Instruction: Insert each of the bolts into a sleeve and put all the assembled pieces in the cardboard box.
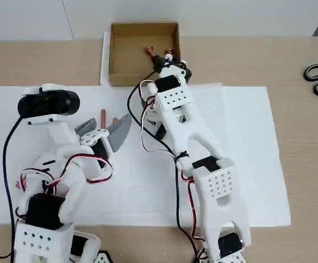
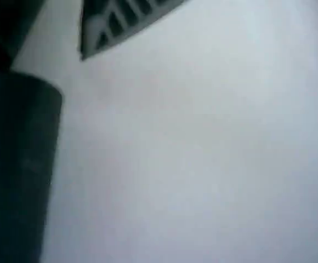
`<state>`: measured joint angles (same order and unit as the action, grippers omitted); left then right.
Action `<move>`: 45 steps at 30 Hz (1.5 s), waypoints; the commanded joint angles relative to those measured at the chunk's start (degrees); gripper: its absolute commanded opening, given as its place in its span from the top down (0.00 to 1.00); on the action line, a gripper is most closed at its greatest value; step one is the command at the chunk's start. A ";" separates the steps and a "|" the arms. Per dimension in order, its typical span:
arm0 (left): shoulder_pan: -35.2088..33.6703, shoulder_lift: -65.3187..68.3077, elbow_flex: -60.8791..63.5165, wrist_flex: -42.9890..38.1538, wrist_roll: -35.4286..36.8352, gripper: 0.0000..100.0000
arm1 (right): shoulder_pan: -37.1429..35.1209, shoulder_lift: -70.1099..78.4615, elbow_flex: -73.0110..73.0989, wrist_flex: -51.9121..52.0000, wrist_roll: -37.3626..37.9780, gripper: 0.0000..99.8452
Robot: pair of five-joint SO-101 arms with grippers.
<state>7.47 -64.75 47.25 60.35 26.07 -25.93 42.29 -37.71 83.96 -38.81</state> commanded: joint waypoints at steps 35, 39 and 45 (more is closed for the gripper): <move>0.09 -0.62 -0.22 -1.32 -0.44 0.72 | -0.22 2.15 -0.35 6.37 0.00 1.00; 0.09 -0.62 -0.22 -1.32 -0.44 0.72 | -0.22 -2.24 -0.35 8.84 0.18 1.00; 0.09 -0.62 -0.22 -1.32 -0.44 0.72 | -0.13 -7.78 -0.26 11.30 5.63 1.00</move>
<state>7.47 -64.75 47.25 60.35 26.07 -25.85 40.35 -37.45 93.98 -35.56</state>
